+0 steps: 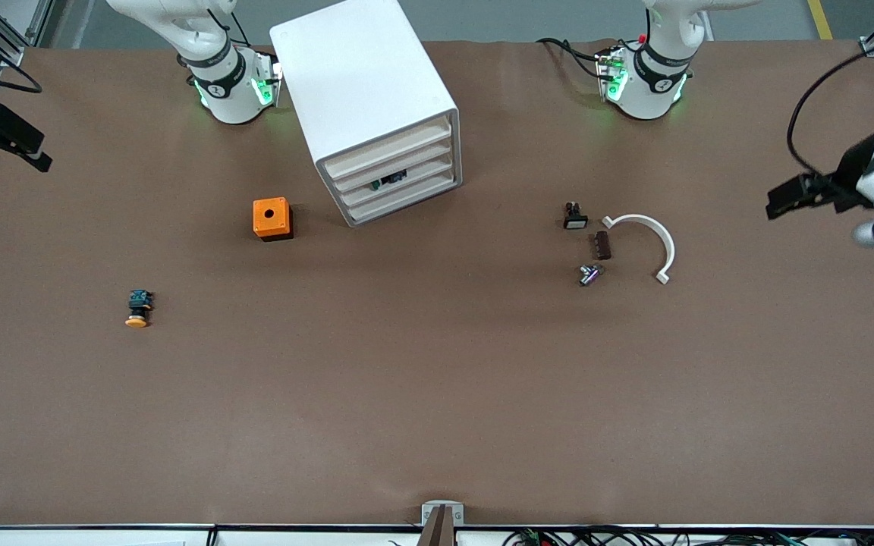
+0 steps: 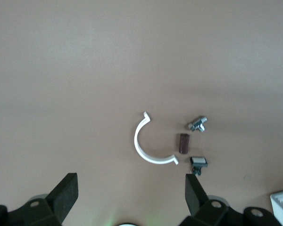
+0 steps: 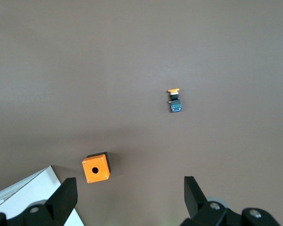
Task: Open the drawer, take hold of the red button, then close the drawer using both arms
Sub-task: 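Reach the left gripper toward the cabinet drawer while the right gripper rises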
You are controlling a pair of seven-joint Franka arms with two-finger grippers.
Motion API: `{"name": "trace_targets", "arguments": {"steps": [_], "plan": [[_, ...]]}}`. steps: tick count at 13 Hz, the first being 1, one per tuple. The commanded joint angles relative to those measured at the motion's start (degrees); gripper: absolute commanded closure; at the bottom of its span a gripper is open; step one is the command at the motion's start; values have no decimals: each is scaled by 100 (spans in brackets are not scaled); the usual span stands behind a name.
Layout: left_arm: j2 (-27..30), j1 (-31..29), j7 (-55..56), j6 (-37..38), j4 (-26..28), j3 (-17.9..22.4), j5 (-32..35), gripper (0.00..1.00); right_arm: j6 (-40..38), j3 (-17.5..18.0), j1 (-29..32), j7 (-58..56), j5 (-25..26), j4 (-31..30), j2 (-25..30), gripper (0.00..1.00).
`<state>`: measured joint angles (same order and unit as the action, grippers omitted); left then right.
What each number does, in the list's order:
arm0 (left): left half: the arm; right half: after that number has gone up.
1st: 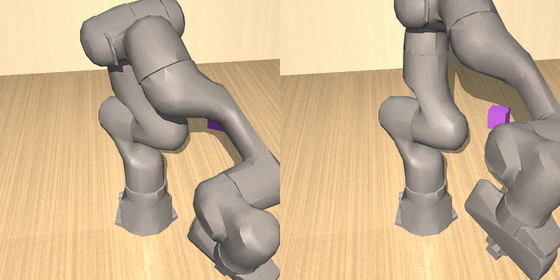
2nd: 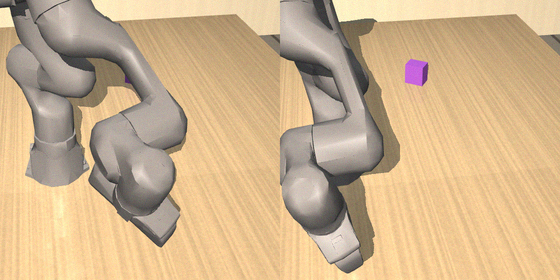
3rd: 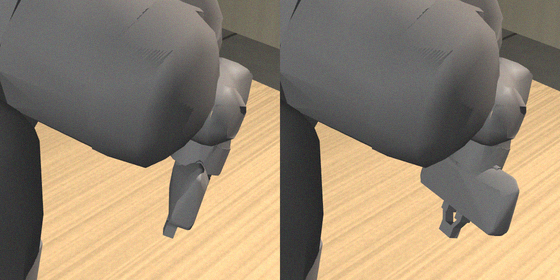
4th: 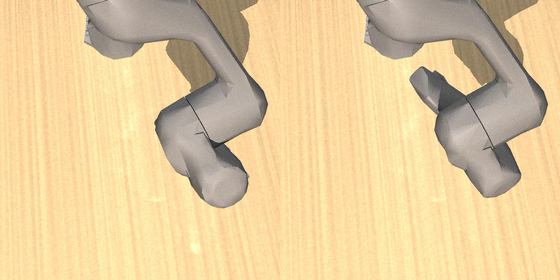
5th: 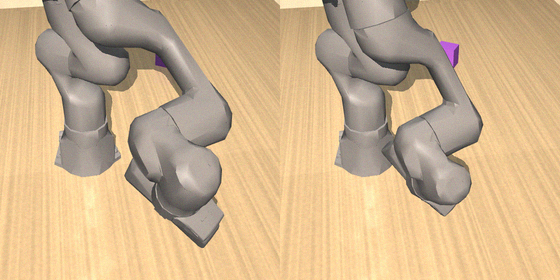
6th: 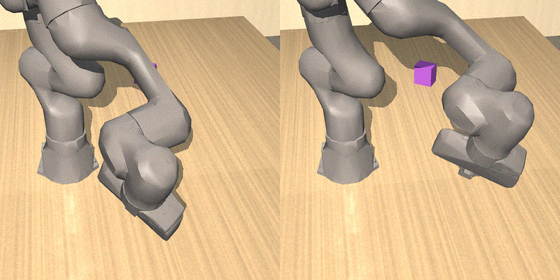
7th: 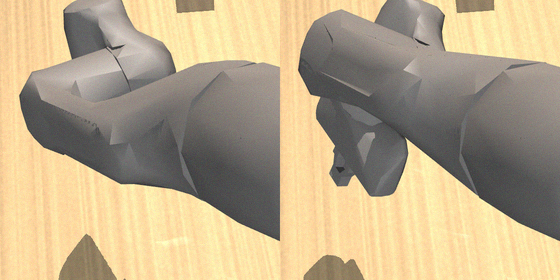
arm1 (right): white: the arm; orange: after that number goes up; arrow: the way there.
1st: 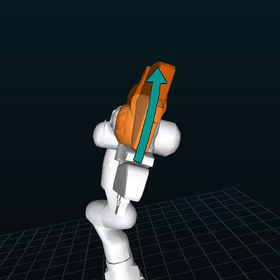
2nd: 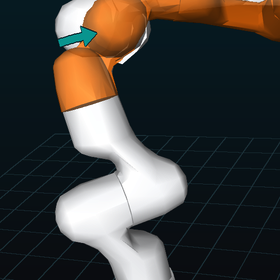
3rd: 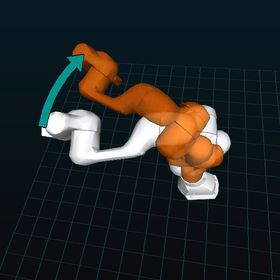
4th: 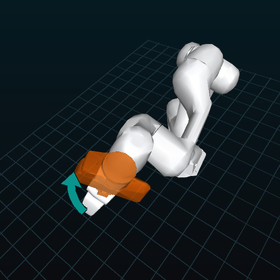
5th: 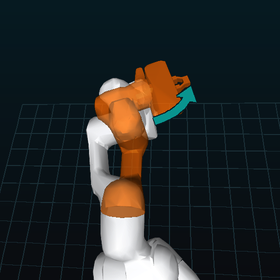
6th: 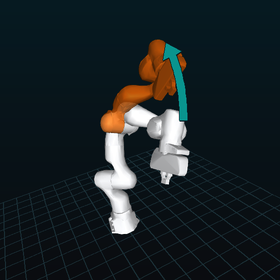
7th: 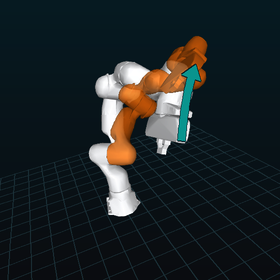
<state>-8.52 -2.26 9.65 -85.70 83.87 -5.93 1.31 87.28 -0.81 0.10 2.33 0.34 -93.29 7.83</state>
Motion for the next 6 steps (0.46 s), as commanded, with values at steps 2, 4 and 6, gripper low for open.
{"name": "trace_targets", "arguments": {"steps": [2, 4, 6], "plan": [[-1019, 146, 1848, 62, -626, -31, -393, 0, 17, -7, -326, 66, -69, 162, -308, 0], [-1483, 470, 4094, 62, -609, -31, -806, 0, 8, -16, -511, 83, -69, 162, -387, 0], [-2072, 874, 5830, 1, -635, -31, -958, 0, 25, -7, -581, 259, -113, 162, -483, 0]]}}
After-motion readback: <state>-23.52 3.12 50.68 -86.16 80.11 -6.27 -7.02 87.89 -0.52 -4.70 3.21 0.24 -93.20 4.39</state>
